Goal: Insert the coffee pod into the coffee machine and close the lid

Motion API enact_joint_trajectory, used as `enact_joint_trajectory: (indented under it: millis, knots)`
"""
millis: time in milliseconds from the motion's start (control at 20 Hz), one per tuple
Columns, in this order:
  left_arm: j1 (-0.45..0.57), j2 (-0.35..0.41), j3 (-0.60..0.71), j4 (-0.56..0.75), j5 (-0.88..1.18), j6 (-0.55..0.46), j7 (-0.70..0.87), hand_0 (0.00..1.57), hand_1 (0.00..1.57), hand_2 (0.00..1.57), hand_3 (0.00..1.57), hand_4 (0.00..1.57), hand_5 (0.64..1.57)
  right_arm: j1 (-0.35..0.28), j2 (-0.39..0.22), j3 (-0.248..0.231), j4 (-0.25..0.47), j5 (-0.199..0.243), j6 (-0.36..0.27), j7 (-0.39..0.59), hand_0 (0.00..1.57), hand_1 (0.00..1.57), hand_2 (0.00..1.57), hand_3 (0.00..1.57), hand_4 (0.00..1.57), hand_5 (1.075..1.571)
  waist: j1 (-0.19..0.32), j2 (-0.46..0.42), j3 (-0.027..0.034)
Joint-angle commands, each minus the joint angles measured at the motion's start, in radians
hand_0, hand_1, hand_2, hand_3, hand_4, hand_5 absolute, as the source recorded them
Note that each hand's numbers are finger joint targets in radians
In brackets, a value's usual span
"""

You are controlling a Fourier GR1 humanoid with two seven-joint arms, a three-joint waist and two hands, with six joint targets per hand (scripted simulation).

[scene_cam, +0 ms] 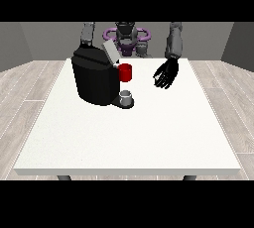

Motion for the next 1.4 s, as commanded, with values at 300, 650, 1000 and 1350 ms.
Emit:
enact_joint_trajectory:
  millis: [300,650,1000,1350]
  knots:
    - [-0.074,0.001,-0.108,0.091,-0.193,-0.022,0.041,0.91,0.91,1.04,0.89,0.33,1.571,-0.033,0.019,0.012,0.111,-0.03,-0.032,-0.082,0.0,0.0,0.0,0.0,0.0,1.571,0.012,0.006,0.0006]
    - [-0.074,0.006,-0.08,0.18,-0.225,-0.067,0.011,0.79,0.79,0.98,0.87,0.4,1.571,0.038,-0.015,-0.046,0.142,-0.06,0.048,-0.081,0.0,0.0,0.0,0.0,0.0,1.571,0.0,-0.068,0.0003]
    - [-0.096,-0.047,-0.052,0.214,-0.223,-0.044,-0.067,1.28,1.28,1.31,1.24,0.5,1.571,0.001,-0.008,-0.026,0.152,0.028,-0.037,0.003,0.0,0.0,0.0,0.0,0.0,1.571,0.014,-0.089,-0.0001]
    - [-0.181,-0.082,-0.004,0.157,-0.149,-0.204,-0.01,1.42,1.42,1.41,1.33,0.52,1.571,0.023,0.005,-0.04,0.25,0.043,-0.065,-0.054,0.0,0.0,0.0,0.0,0.0,1.571,0.046,-0.157,0.0005]
